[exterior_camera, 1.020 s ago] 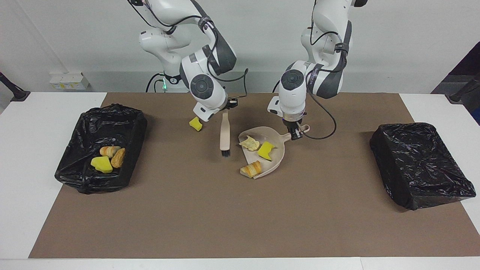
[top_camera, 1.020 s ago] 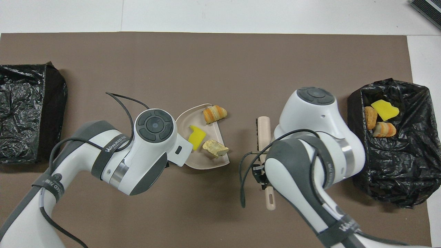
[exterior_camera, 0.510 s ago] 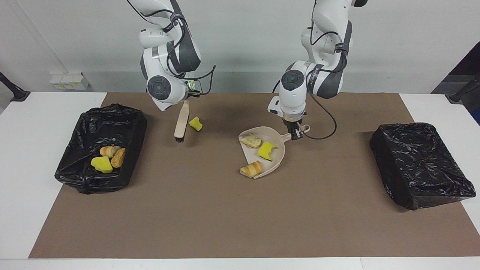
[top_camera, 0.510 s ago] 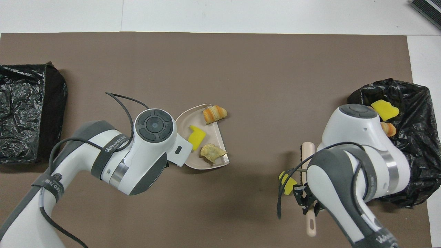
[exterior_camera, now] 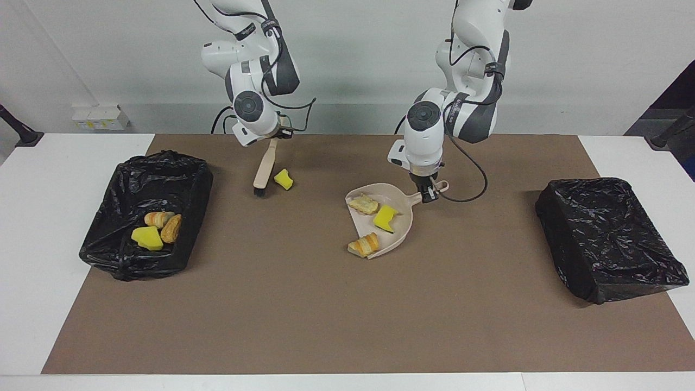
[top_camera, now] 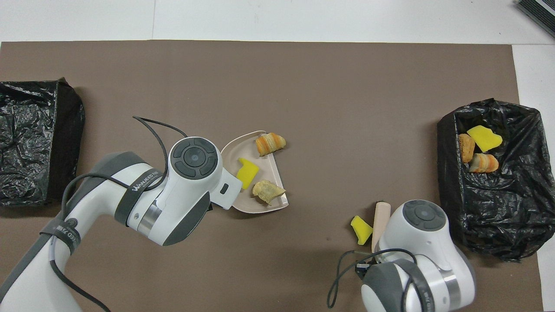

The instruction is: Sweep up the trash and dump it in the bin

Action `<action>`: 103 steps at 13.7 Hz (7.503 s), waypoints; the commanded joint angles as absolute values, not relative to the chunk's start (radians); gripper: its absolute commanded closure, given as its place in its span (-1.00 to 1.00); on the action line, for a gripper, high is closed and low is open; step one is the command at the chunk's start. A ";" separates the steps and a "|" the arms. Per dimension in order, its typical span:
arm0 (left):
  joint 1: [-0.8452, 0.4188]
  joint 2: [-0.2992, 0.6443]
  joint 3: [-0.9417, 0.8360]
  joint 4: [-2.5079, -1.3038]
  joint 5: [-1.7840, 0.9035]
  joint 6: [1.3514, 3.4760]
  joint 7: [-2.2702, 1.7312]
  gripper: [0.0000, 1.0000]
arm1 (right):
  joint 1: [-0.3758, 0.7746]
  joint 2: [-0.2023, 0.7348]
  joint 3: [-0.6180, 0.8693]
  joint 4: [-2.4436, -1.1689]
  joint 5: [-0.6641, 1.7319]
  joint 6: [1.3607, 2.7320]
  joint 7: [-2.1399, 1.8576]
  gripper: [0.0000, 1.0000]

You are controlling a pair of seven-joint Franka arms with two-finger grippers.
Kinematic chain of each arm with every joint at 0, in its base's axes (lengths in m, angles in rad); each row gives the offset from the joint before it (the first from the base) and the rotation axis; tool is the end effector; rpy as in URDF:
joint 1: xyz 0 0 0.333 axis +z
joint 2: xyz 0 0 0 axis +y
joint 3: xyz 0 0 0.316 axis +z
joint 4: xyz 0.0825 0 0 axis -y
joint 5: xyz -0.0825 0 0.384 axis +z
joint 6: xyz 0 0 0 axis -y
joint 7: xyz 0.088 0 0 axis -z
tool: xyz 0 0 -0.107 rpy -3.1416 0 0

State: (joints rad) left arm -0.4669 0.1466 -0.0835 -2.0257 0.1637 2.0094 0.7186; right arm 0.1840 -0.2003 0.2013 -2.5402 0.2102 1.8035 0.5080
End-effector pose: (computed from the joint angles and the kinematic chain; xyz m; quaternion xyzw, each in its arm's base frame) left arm 0.4837 -0.2844 0.3652 -0.7763 0.6218 0.0858 0.0579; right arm 0.3404 0.1545 0.3135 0.9546 -0.1165 -0.2700 0.0480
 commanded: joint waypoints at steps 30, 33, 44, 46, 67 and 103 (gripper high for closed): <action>-0.469 0.110 -0.074 -2.077 0.169 2.023 0.845 1.00 | 0.238 0.480 0.242 -1.639 0.068 1.545 0.110 1.00; -0.469 0.107 -0.074 -2.082 0.169 2.023 0.848 1.00 | 0.222 0.621 0.242 -1.466 0.009 1.445 0.110 1.00; -0.449 0.118 -0.074 -2.068 0.169 2.052 0.900 1.00 | 0.256 0.591 0.382 -1.482 0.002 1.313 -0.102 1.00; -0.445 0.120 -0.074 -2.066 0.169 2.060 0.931 1.00 | 0.209 0.588 0.383 -1.488 -0.038 1.293 -0.113 1.00; 0.148 -0.008 -0.058 -1.798 0.049 1.823 1.644 1.00 | 0.373 0.368 0.387 -1.765 0.425 1.426 0.664 1.00; 0.419 0.189 -0.066 -1.506 0.881 1.916 1.661 1.00 | 0.491 0.275 0.387 -2.020 0.515 1.733 0.577 1.00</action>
State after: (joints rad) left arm 0.4486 0.2024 -0.0646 -1.4967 0.8736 1.9612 1.6712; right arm 0.4991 0.3037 0.3828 -1.9858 0.4885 1.7050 0.6178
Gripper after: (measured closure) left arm 0.687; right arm 0.736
